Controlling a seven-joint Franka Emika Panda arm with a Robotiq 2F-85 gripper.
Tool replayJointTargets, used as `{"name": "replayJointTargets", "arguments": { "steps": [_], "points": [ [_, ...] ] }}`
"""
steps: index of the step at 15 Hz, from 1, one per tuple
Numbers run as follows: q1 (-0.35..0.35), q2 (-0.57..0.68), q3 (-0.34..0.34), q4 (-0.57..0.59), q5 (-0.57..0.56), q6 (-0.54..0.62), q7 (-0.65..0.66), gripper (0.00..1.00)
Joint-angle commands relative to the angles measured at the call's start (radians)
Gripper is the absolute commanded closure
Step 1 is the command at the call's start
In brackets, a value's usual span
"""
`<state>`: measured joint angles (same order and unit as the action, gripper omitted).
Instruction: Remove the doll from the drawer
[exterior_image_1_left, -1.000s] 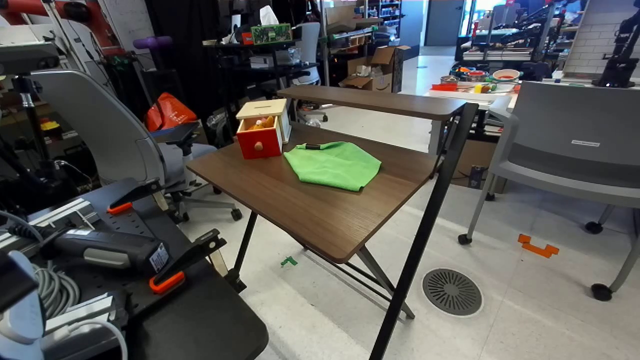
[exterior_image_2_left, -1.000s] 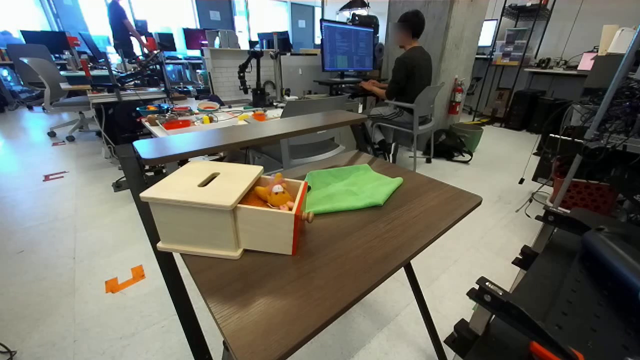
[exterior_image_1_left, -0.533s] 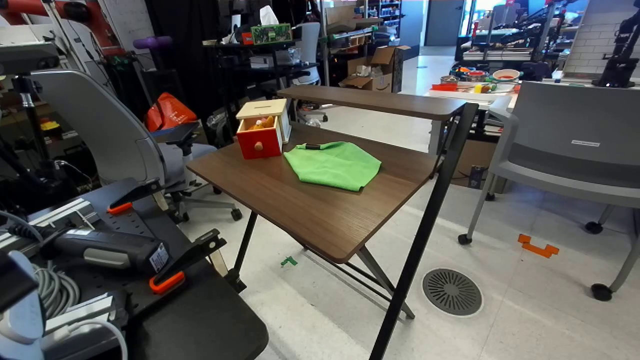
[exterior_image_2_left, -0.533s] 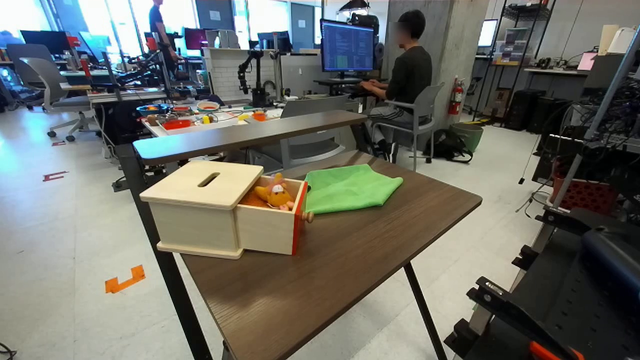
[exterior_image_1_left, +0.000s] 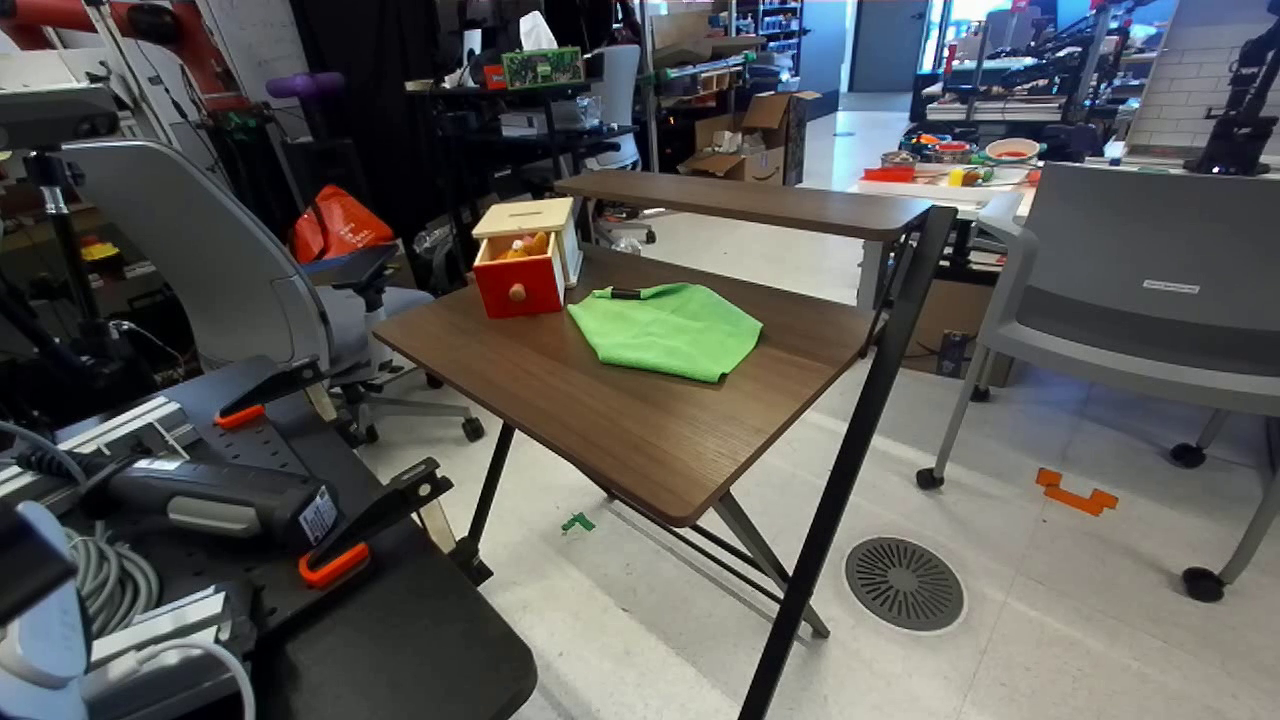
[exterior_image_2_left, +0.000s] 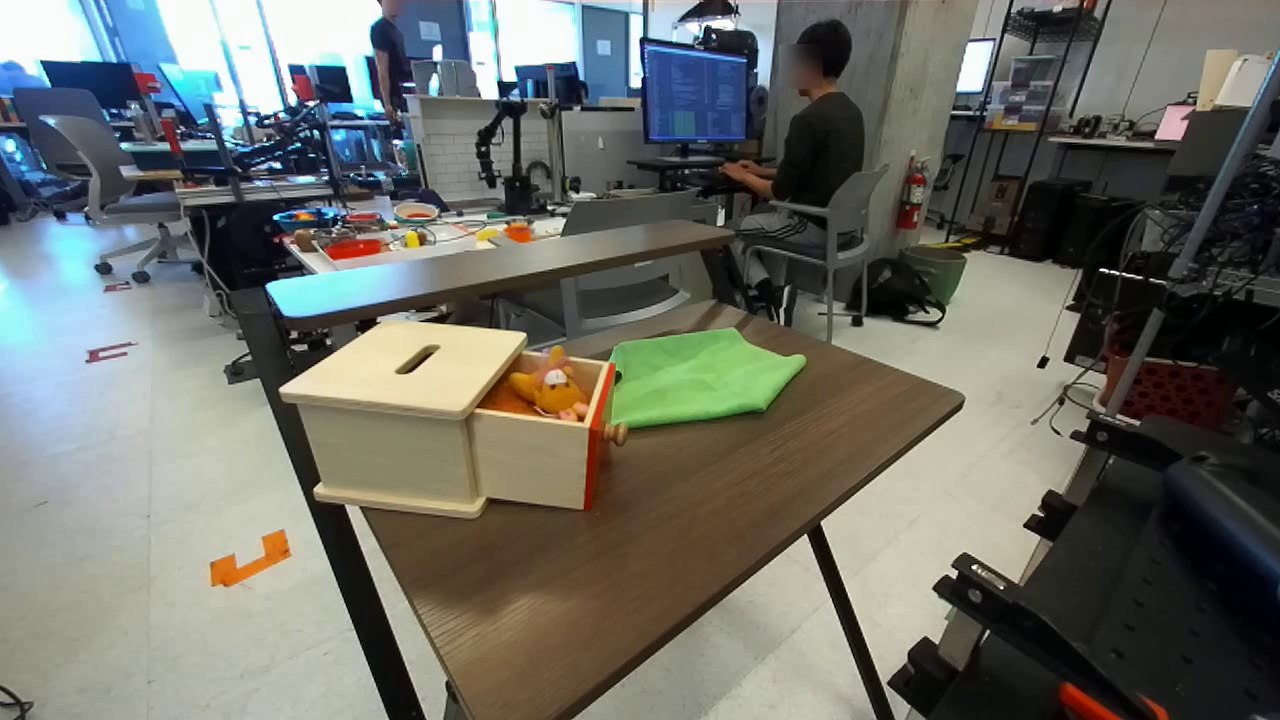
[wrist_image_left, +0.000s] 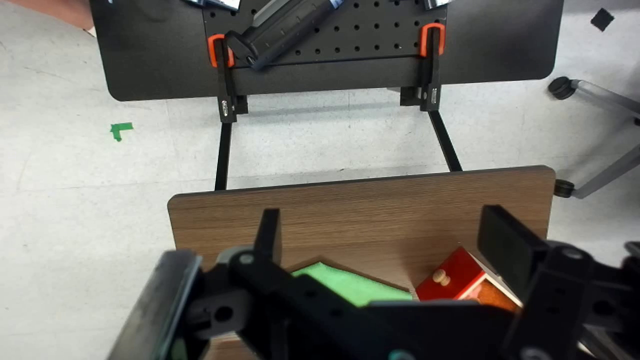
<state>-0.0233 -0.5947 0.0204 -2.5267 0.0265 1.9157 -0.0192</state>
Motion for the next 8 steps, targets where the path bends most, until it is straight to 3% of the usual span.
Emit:
{"name": "replayJointTargets", "arguments": {
  "steps": [1, 4, 8],
  "points": [
    [0.01, 0.0, -0.009, 0.002, -0.005, -0.002, 0.004, 0.0],
    [0.01, 0.0, -0.009, 0.002, -0.005, -0.002, 0.004, 0.0],
    [0.004, 0.099, 0.01, -0.006, -0.019, 0.127, 0.037, 0.0]
  ]
}}
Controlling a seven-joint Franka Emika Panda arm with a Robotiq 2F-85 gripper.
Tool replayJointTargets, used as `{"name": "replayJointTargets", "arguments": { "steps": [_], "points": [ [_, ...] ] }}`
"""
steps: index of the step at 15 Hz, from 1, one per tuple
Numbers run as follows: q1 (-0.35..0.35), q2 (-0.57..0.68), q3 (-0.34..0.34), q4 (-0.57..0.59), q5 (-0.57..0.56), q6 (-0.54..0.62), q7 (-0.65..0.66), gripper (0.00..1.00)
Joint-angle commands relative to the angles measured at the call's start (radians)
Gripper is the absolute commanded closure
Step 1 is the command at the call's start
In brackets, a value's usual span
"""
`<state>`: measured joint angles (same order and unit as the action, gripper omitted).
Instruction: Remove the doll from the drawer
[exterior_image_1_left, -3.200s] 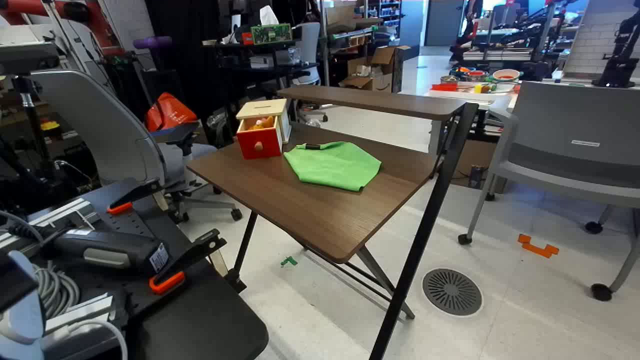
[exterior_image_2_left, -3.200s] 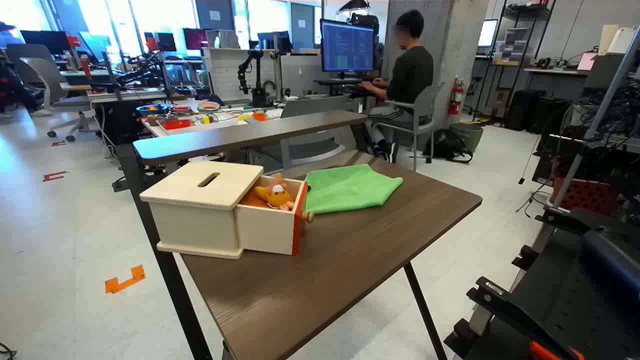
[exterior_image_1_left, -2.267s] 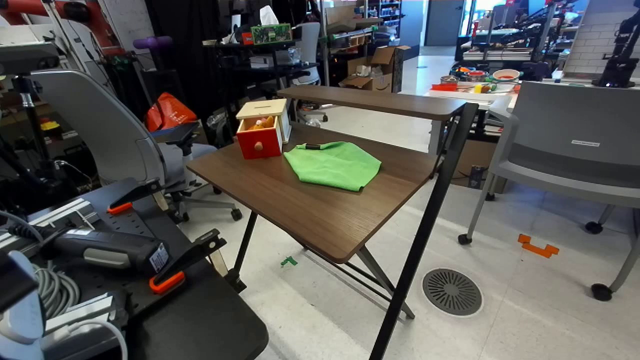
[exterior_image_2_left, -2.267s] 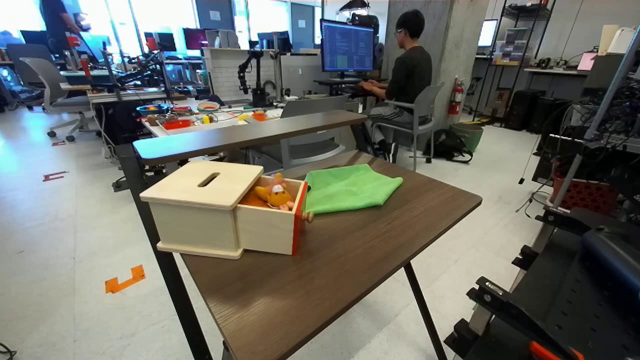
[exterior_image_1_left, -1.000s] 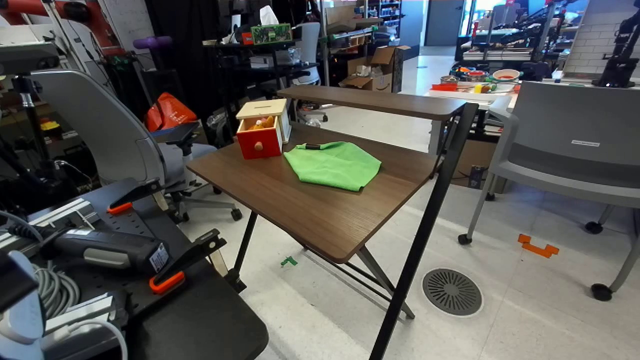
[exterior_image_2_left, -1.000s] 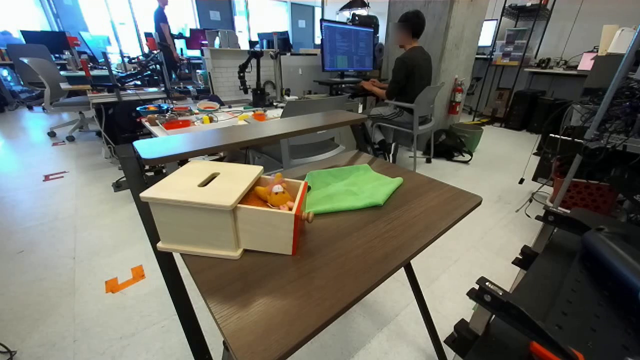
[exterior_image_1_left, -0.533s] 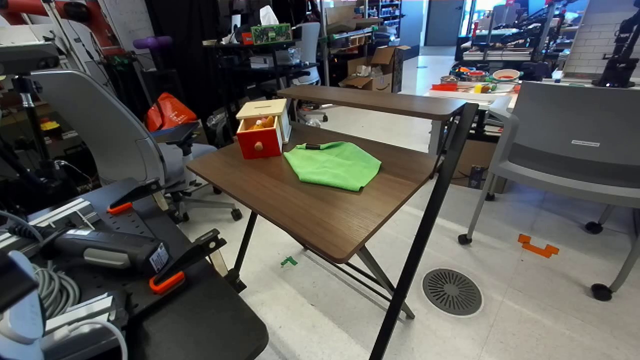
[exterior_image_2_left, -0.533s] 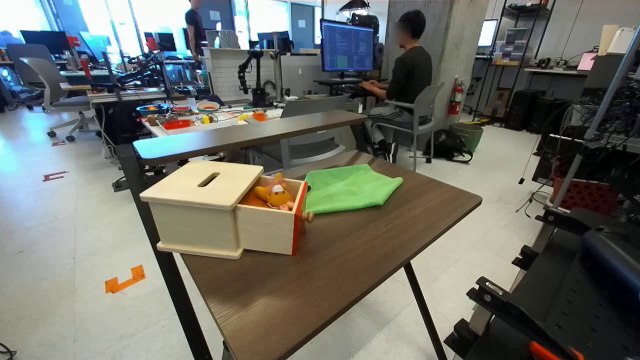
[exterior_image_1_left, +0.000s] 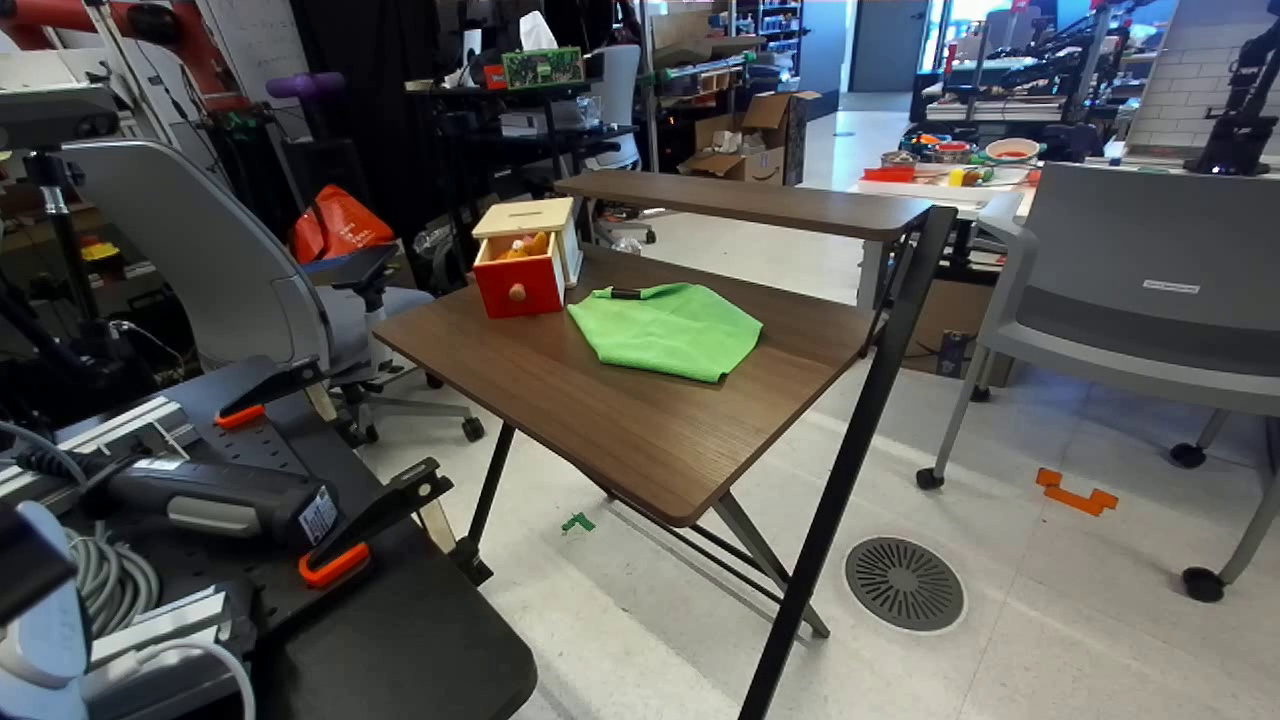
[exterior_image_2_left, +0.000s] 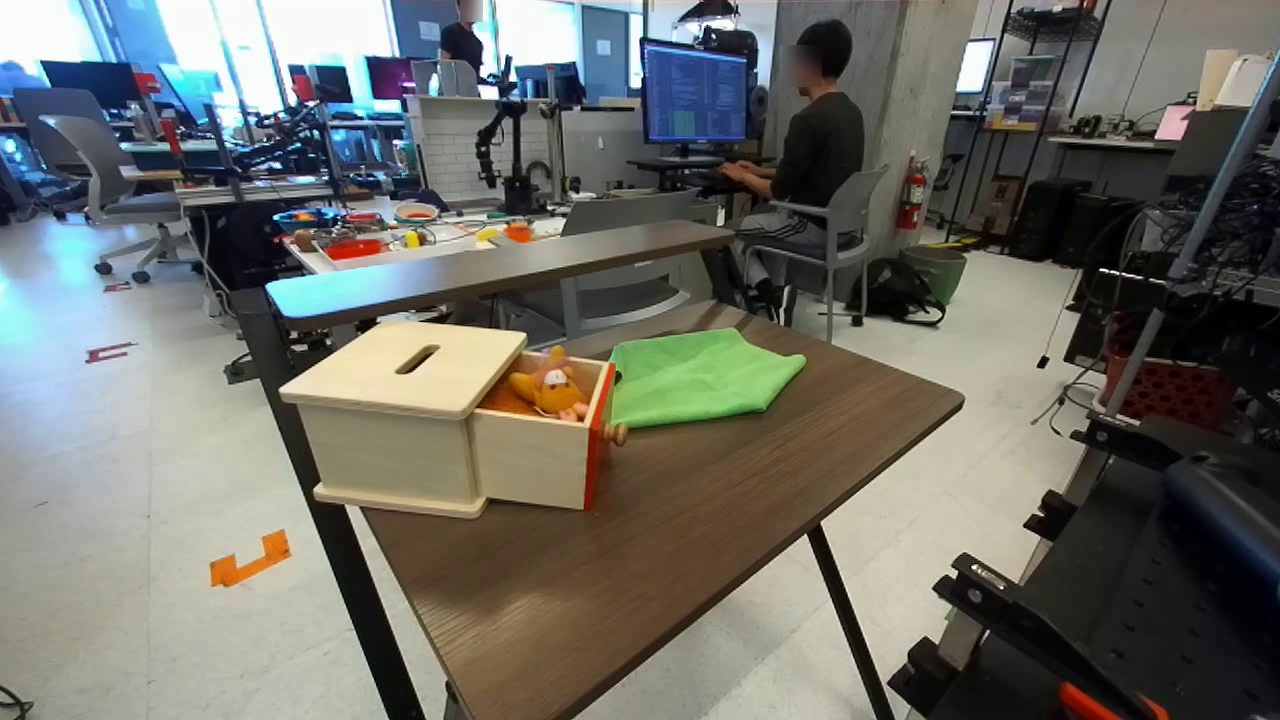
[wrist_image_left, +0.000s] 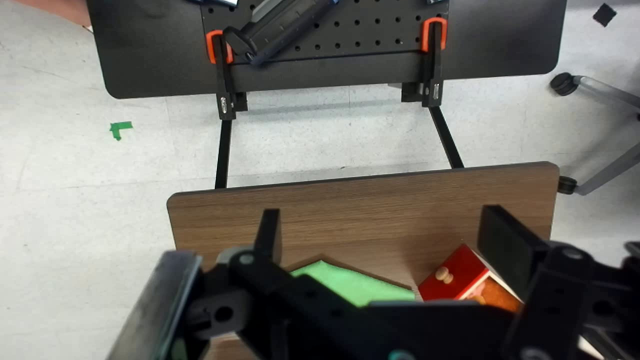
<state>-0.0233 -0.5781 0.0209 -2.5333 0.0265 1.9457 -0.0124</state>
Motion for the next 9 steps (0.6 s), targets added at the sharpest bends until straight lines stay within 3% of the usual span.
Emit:
{"name": "replayJointTargets", "arguments": {
  "steps": [1, 9],
  "points": [
    [0.006, 0.112, 0.013, -0.001, -0.019, 0.138, 0.033, 0.0],
    [0.063, 0.505, 0.048, 0.111, 0.022, 0.435, 0.046, 0.0]
  ]
}}
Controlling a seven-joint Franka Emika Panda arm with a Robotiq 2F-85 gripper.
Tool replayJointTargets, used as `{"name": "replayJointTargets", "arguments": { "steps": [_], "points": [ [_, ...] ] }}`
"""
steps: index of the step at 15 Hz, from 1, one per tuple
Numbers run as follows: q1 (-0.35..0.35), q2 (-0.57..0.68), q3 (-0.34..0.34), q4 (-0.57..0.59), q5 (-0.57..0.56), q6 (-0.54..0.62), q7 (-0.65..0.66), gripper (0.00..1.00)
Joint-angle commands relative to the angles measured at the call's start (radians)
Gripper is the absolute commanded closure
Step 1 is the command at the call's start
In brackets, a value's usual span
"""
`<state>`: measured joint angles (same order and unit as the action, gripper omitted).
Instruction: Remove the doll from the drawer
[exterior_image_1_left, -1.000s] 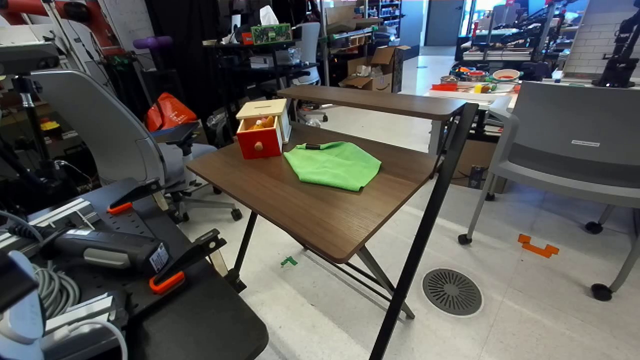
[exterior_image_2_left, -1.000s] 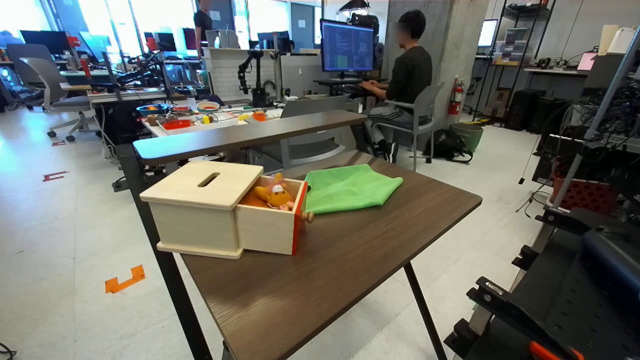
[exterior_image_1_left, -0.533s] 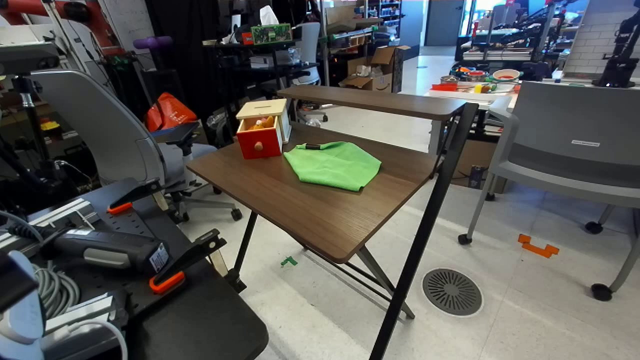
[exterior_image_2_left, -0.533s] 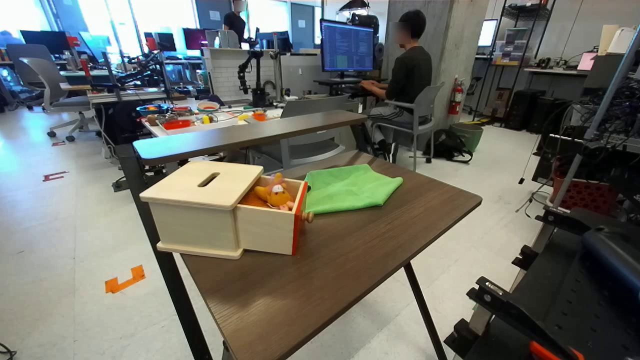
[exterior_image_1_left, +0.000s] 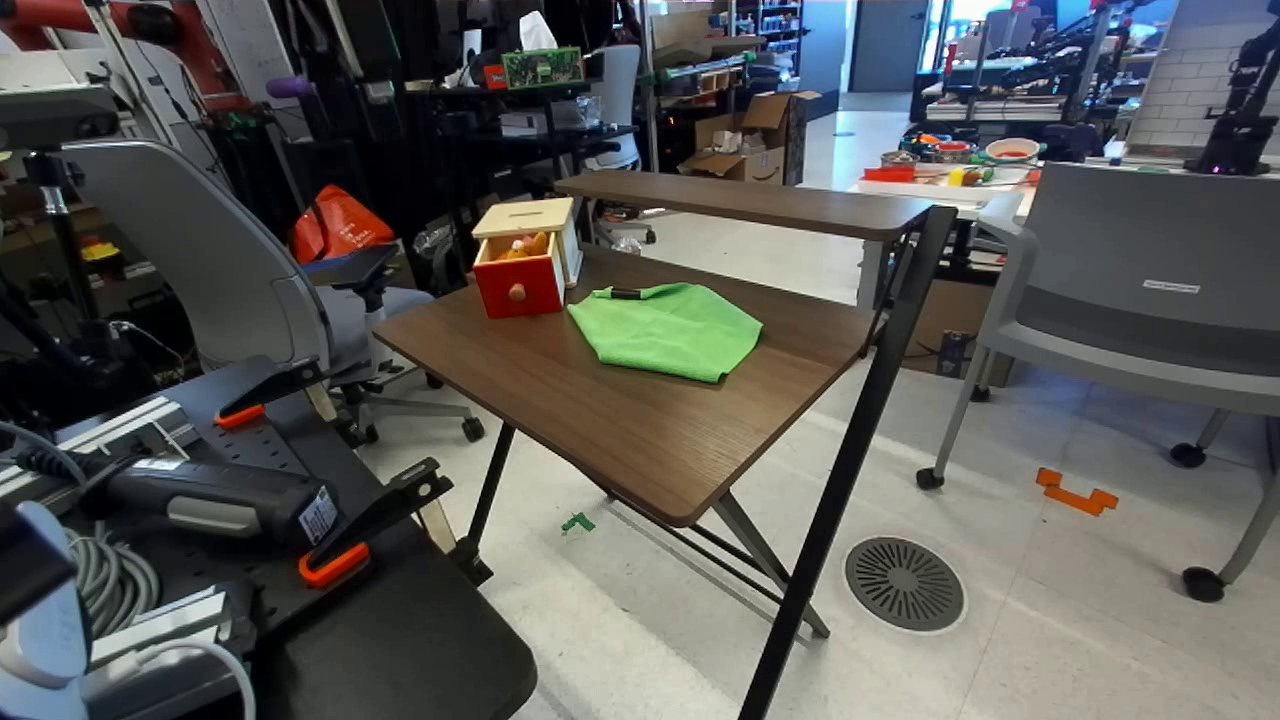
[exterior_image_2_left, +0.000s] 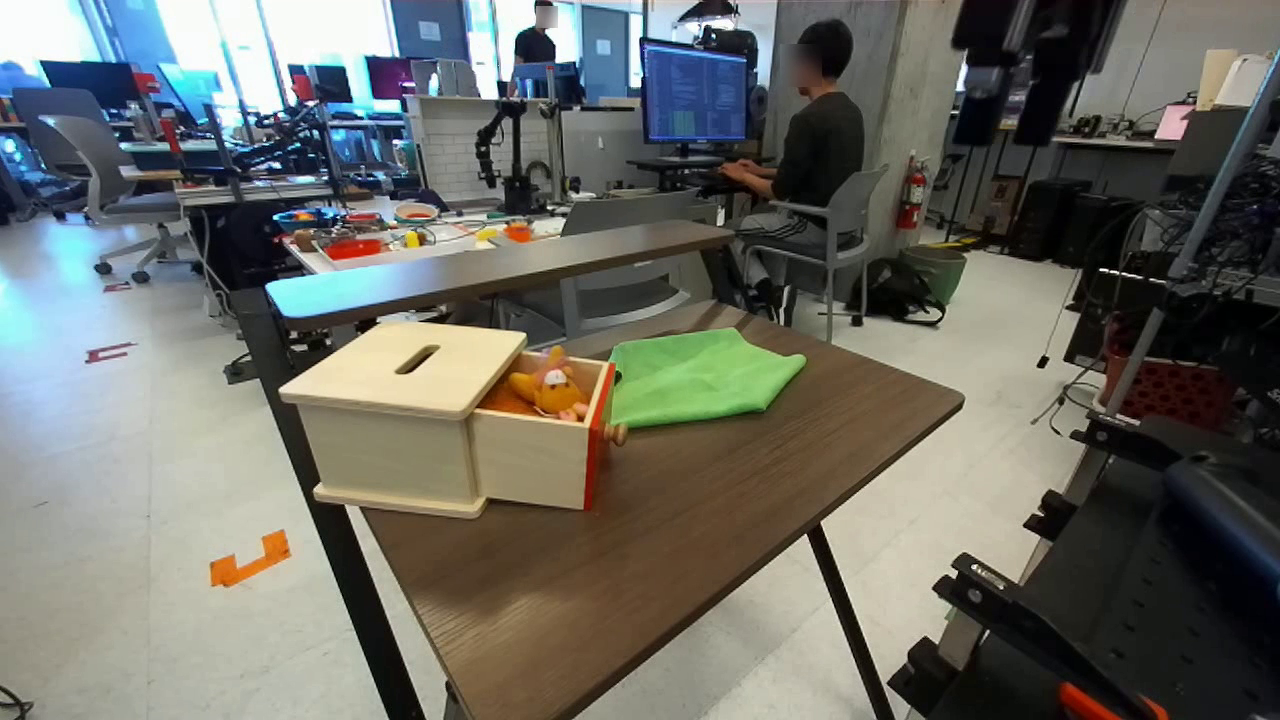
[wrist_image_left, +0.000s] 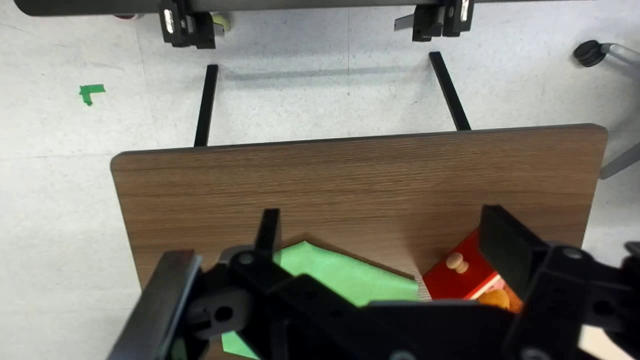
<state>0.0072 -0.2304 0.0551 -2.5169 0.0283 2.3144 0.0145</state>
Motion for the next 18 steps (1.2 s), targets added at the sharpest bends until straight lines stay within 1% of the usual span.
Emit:
{"name": "replayJointTargets", "arguments": {
  "steps": [1, 4, 7, 10, 14, 18],
  "points": [
    [0.044, 0.204, 0.022, 0.122, 0.025, 0.092, 0.026, 0.0],
    [0.079, 0.356, 0.048, 0.223, 0.028, 0.19, 0.073, 0.0],
    [0.109, 0.495, 0.065, 0.337, 0.034, 0.25, 0.116, 0.0],
    [0.146, 0.631, 0.064, 0.455, 0.015, 0.298, 0.163, 0.0],
    [0.186, 0.771, 0.052, 0.595, 0.011, 0.323, 0.189, 0.0],
    [0.209, 0.863, 0.044, 0.699, 0.008, 0.333, 0.189, 0.0]
  ]
}}
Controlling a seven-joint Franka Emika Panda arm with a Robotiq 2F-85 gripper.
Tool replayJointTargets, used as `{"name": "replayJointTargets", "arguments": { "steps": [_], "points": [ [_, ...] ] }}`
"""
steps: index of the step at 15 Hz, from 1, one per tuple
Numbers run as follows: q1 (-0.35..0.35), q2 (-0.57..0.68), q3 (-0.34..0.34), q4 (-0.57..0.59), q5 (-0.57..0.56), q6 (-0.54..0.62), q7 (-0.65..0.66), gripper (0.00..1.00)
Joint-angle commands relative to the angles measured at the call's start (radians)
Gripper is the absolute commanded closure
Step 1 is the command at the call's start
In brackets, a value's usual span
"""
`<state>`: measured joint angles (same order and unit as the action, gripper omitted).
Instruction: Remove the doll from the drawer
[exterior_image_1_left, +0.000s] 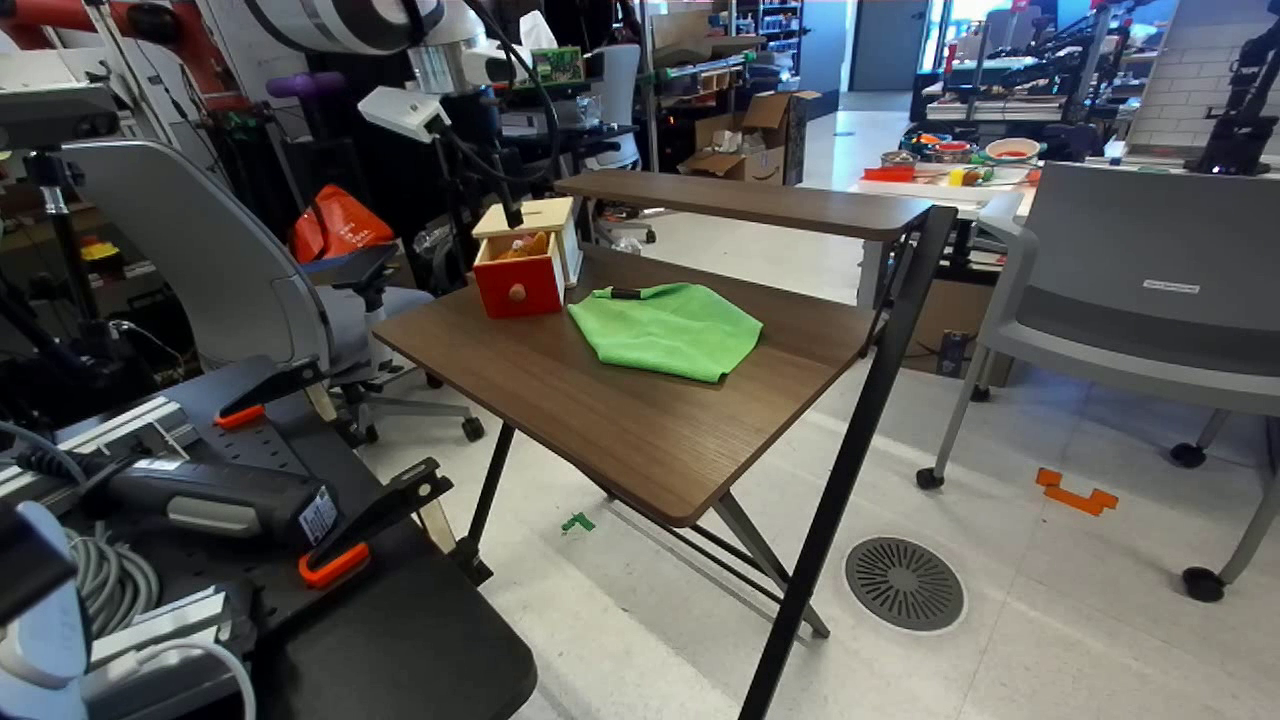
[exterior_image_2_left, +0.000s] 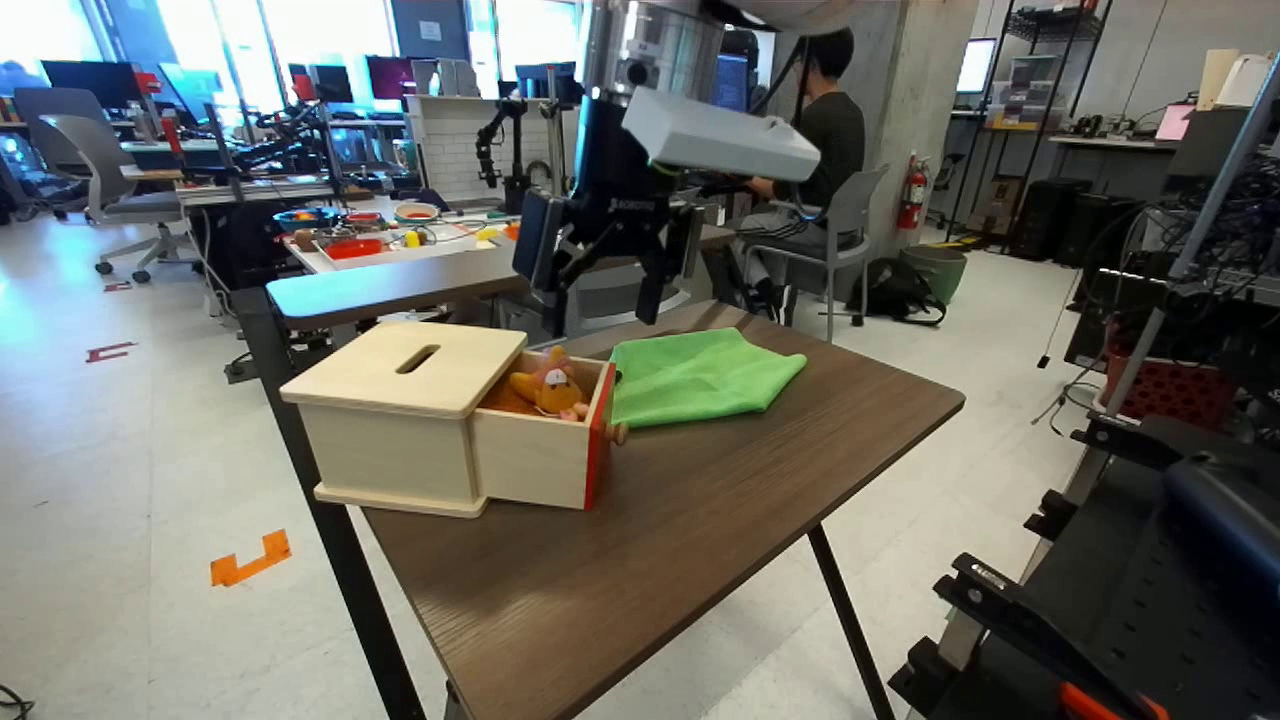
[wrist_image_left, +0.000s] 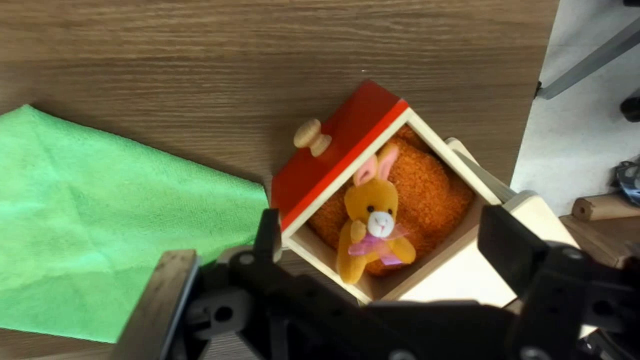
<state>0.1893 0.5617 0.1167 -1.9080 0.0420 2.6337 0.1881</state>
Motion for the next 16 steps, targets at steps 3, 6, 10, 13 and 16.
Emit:
{"name": "replayJointTargets", "arguments": {
  "steps": [3, 6, 10, 13, 16],
  "points": [
    [0.038, 0.128, -0.017, 0.152, -0.008, 0.014, 0.005, 0.0],
    [0.047, 0.171, -0.015, 0.2, -0.006, 0.009, 0.001, 0.0],
    [0.051, 0.217, -0.015, 0.25, 0.0, -0.001, 0.003, 0.0],
    [0.047, 0.233, -0.016, 0.267, 0.002, -0.005, 0.0, 0.0],
    [0.038, 0.241, -0.012, 0.273, 0.008, -0.008, -0.006, 0.0]
  ]
}}
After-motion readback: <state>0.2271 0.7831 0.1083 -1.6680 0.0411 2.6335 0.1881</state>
